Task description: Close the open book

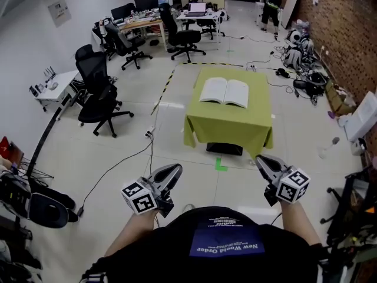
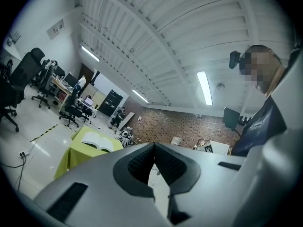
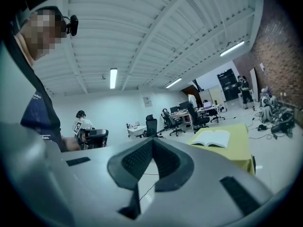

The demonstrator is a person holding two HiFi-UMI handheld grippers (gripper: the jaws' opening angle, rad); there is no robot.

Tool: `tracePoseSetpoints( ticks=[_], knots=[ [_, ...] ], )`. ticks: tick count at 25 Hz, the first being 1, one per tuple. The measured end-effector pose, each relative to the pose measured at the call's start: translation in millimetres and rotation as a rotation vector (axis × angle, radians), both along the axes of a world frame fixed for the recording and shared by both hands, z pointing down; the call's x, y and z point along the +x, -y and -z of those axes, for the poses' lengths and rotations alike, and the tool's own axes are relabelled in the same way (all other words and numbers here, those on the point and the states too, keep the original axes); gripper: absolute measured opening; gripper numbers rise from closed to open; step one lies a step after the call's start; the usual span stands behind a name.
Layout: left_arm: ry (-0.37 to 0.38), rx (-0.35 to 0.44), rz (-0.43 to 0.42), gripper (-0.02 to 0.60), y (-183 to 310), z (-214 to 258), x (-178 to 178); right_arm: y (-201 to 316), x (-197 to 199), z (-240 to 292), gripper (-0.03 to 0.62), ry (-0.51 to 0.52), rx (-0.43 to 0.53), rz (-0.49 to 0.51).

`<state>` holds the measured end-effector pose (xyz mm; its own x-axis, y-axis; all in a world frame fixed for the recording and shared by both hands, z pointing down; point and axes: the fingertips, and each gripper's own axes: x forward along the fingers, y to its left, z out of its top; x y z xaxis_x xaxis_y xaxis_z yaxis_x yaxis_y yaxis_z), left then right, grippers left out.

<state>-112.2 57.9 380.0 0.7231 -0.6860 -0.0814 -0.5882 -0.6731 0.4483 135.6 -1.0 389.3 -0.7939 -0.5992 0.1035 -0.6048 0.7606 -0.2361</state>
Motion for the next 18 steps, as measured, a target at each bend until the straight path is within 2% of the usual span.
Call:
tracePoseSetpoints(
  ticks=[5, 12, 18],
  knots=[
    [-0.024, 0.021, -0.055, 0.006, 49.6, 0.1, -8.3, 37.6, -15.2, 1.8, -0.014, -0.028, 0.020, -0.031],
    [-0.014, 0.066, -0.177, 0.006, 137.5, 16.0, -57.5, 104.6, -60.8, 40.5, -0.014, -0.035, 0.071, -0.141],
    [-0.024, 0.045, -0.242, 0.006, 191.9, 3.2, -93.6, 143.6, -94.9, 33.0, -0.014, -0.037, 0.059, -0.210]
  ],
)
